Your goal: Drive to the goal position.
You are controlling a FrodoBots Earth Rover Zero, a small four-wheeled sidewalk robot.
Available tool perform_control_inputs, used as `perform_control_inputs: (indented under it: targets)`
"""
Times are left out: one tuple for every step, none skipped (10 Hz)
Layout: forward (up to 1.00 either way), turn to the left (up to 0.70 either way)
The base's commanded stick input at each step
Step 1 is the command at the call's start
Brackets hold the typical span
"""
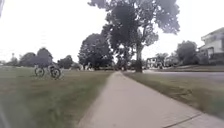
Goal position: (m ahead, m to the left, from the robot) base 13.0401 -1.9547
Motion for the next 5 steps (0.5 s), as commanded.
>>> perform_control_inputs:
  targets:
    - [1.00,0.00]
    - [1.00,0.00]
    - [1.00,0.00]
    - [1.00,0.00]
    - [1.00,0.00]
